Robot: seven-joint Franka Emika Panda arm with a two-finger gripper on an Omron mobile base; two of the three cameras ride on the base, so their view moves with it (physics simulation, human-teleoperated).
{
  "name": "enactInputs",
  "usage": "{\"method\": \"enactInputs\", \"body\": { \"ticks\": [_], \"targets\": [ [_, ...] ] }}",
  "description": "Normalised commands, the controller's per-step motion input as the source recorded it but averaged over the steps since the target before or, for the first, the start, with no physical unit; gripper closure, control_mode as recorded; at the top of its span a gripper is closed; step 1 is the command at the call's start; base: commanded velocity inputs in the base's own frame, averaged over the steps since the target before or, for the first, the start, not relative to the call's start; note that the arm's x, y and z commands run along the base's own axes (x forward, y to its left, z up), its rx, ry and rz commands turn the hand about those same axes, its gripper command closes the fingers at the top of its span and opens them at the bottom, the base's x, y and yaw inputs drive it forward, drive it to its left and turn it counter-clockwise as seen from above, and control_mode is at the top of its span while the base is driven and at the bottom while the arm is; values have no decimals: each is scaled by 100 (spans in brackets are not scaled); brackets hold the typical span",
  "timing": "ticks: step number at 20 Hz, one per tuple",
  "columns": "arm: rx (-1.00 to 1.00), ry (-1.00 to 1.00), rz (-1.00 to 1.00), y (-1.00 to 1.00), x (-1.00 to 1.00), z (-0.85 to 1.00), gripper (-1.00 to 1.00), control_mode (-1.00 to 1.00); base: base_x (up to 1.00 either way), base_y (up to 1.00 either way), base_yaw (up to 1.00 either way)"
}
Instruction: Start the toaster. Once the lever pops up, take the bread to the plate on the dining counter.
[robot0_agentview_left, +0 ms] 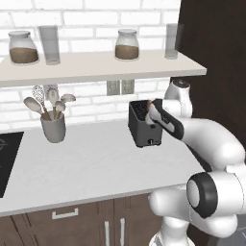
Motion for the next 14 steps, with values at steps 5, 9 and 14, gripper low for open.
{"method": "enactInputs", "body": {
  "ticks": [5, 9, 14],
  "targets": [
    [-2, 0, 0, 7, 46, -18, 100, -100, 0, 0, 0],
    [-1, 0, 0, 7, 44, -15, 100, -100, 0, 0, 0],
    [0, 0, 0, 1, 40, -14, 100, -100, 0, 0, 0]
  ]
}}
